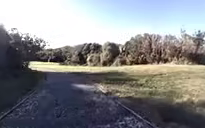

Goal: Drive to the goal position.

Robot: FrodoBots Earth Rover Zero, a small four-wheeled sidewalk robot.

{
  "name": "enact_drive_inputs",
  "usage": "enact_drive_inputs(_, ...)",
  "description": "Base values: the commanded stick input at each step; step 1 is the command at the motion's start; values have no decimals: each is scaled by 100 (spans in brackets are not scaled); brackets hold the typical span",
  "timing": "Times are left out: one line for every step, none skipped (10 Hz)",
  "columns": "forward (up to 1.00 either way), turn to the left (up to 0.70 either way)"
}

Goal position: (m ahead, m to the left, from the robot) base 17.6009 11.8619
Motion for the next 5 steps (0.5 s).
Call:
enact_drive_inputs(50,47)
enact_drive_inputs(50,30)
enact_drive_inputs(50,0)
enact_drive_inputs(50,0)
enact_drive_inputs(50,0)
